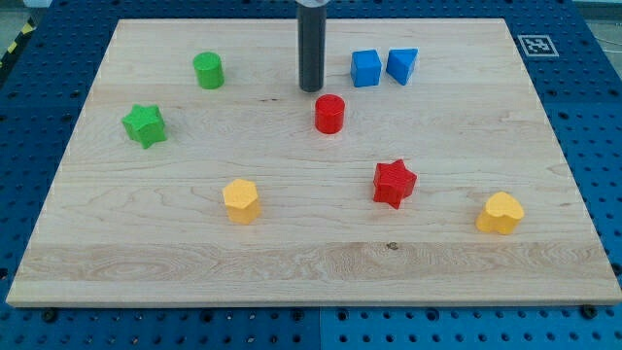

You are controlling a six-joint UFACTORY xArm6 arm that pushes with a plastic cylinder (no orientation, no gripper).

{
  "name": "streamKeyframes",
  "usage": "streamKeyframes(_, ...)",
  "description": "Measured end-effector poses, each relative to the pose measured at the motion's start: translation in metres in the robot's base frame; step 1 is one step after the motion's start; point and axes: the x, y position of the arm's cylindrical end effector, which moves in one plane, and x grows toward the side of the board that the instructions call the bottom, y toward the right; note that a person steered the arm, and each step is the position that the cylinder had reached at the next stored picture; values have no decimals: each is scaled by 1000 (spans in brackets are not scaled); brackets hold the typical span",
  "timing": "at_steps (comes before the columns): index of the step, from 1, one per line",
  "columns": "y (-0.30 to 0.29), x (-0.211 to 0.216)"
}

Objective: Place the green circle above the green star

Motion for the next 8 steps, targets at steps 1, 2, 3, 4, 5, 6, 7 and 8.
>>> streamKeyframes(1,-30,-16)
streamKeyframes(2,-63,-27)
streamKeyframes(3,-66,-27)
streamKeyframes(4,-78,-27)
streamKeyframes(5,-105,-27)
streamKeyframes(6,-117,-29)
streamKeyframes(7,-127,-29)
streamKeyframes(8,-147,-29)
